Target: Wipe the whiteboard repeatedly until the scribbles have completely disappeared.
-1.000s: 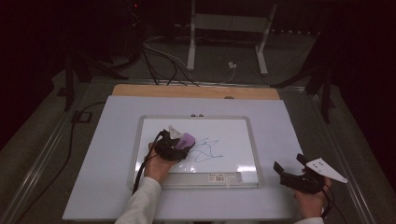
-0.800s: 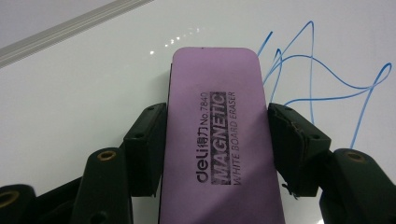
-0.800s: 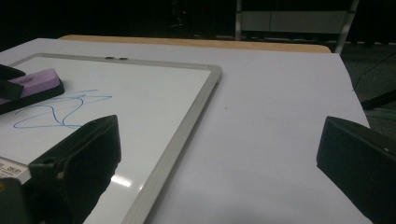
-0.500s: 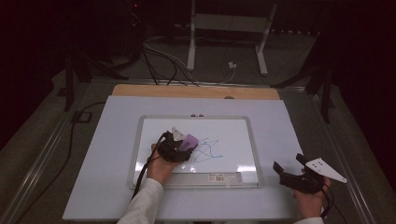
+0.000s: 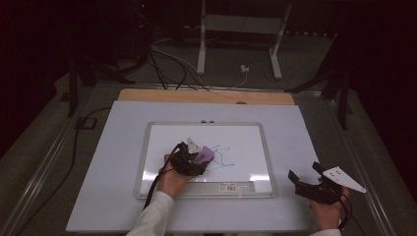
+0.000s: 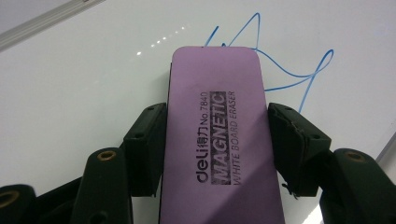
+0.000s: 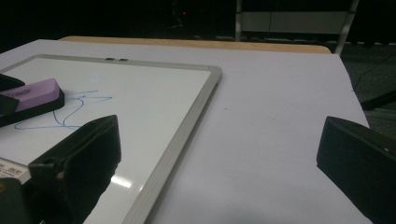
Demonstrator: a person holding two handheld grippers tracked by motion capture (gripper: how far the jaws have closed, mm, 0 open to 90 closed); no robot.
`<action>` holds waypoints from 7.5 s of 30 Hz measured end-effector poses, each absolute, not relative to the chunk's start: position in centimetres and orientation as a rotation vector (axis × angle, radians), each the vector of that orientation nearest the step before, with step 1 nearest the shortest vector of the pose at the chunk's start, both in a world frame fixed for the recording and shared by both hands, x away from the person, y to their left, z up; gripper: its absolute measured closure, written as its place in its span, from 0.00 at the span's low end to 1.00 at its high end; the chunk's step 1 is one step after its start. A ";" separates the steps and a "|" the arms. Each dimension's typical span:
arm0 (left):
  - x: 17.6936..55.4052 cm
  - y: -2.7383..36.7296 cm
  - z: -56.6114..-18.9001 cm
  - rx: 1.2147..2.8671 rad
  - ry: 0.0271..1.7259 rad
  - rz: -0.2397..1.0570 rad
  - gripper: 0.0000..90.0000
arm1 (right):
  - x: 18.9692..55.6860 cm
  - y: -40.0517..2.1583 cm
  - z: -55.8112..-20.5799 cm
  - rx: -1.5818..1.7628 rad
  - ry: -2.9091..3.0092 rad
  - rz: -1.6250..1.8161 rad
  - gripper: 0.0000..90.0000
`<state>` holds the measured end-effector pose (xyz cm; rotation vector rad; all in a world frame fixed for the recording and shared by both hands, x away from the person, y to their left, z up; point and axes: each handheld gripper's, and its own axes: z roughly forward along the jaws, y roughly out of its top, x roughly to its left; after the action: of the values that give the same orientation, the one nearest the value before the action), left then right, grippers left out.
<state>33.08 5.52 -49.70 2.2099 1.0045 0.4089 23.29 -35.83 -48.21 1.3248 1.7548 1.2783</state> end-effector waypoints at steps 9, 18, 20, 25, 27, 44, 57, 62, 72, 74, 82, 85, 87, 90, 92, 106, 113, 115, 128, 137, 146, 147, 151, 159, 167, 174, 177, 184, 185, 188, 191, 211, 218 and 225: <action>34.3 7.9 -49.6 2.200 1.105 0.490 0.47 | 23.3 -35.8 -48.2 1.329 1.755 1.280 0.00; 34.1 7.6 -49.6 2.190 1.127 0.500 0.47 | 23.3 -35.8 -48.2 1.328 1.756 1.281 0.00; 33.5 7.0 -49.6 2.199 1.094 0.494 0.47 | 23.3 -35.7 -48.2 1.325 1.757 1.280 0.00; 32.4 5.6 -49.5 2.238 1.011 0.459 0.47 | 23.3 -35.7 -48.2 1.323 1.759 1.278 0.00; 32.3 5.6 -49.5 2.244 0.997 0.457 0.47 | 23.3 -35.7 -48.2 1.323 1.757 1.279 0.00; 34.6 8.6 -49.5 2.195 1.168 0.539 0.47 | 23.3 -35.7 -48.2 1.325 1.757 1.278 0.00; 31.9 2.7 -49.4 2.307 0.853 0.409 0.47 | 23.2 -35.8 -48.2 1.324 1.755 1.279 0.00; 32.9 3.7 -49.4 2.288 0.923 0.442 0.47 | 23.2 -35.9 -48.2 1.326 1.752 1.279 0.00; 35.0 6.2 -49.5 2.207 1.144 0.520 0.47 | 23.2 -35.9 -48.2 1.328 1.752 1.279 0.00; 34.7 5.8 -49.6 2.216 1.113 0.508 0.47 | 23.2 -35.8 -48.2 1.329 1.755 1.278 0.00; 32.6 1.7 -49.6 2.271 0.924 0.430 0.47 | 23.2 -35.7 -48.2 1.326 1.759 1.274 0.00; 31.7 0.1 -49.5 2.301 0.829 0.410 0.47 | 23.2 -35.7 -48.2 1.326 1.759 1.276 0.00; 31.6 -0.5 -49.4 2.320 0.801 0.433 0.47 | 23.2 -35.8 -48.2 1.325 1.758 1.276 0.00; 32.2 -0.1 -49.4 2.317 0.835 0.455 0.47 | 23.1 -35.9 -48.2 1.327 1.753 1.278 0.00; 33.0 0.8 -49.4 2.310 0.888 0.506 0.47 | 23.1 -36.0 -48.2 1.331 1.750 1.280 0.00; 36.1 3.0 -49.5 2.239 1.086 0.493 0.47 | 23.2 -35.8 -48.3 1.330 1.756 1.279 0.00; 33.2 -2.0 -49.4 2.326 0.802 0.383 0.47 | 23.2 -35.8 -48.2 1.329 1.757 1.277 0.00; 32.8 -2.7 -49.4 2.338 0.757 0.386 0.47 | 23.1 -35.8 -48.2 1.329 1.755 1.278 0.00; 37.2 2.0 -49.3 2.268 1.088 0.502 0.47 | 23.0 -36.0 -48.2 1.331 1.746 1.279 0.00; 37.6 0.6 -49.3 2.251 1.081 0.401 0.47 | 23.1 -35.8 -48.2 1.329 1.757 1.276 0.00; 33.3 -4.4 -49.2 2.357 0.727 0.277 0.47 | 23.0 -36.0 -48.2 1.329 1.749 1.279 0.00; 33.2 -4.5 -49.2 2.360 0.729 0.283 0.47 | 23.0 -36.0 -48.2 1.329 1.749 1.278 0.00; 34.2 -3.7 -49.1 2.360 0.806 0.370 0.47 | 22.9 -36.0 -48.1 1.329 1.747 1.280 0.00; 37.4 0.3 -49.1 2.316 1.053 0.529 0.47 | 22.9 -36.0 -48.1 1.330 1.748 1.277 0.00; 38.7 1.6 -49.2 2.268 1.174 0.573 0.47 | 23.0 -36.0 -48.2 1.329 1.752 1.276 0.00; 38.1 -1.7 -49.2 2.305 1.016 0.458 0.47 | 23.0 -35.8 -48.2 1.325 1.760 1.274 0.00; 37.3 -3.6 -49.2 2.344 0.880 0.384 0.47 | 23.0 -35.7 -48.2 1.325 1.761 1.275 0.00; 37.6 -3.9 -49.1 2.354 0.926 0.466 0.47 | 22.9 -35.8 -48.2 1.322 1.760 1.277 0.00; 37.9 -3.6 -49.0 2.354 0.959 0.498 0.47 | 22.9 -35.9 -48.2 1.324 1.756 1.279 0.00; 38.5 -2.6 -49.0 2.339 1.065 0.585 0.47 | 22.9 -36.0 -48.2 1.330 1.752 1.280 0.00; 39.0 -1.8 -49.0 2.310 1.153 0.607 0.47 | 22.9 -36.0 -48.2 1.330 1.751 1.282 0.00; 36.8 -2.3 -49.2 2.319 1.012 0.475 0.47 | 22.8 -36.0 -48.1 1.333 1.746 1.284 0.00; 36.9 3.4 -49.2 2.260 1.189 0.528 0.47 | 22.7 -36.1 -48.1 1.338 1.744 1.277 0.00; 36.3 7.0 -49.3 2.194 1.321 0.576 0.47 | 22.8 -36.0 -48.2 1.338 1.747 1.275 0.00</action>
<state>36.29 7.02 -49.26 2.1937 1.3215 0.5755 22.78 -35.99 -48.18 1.3380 1.7468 1.2754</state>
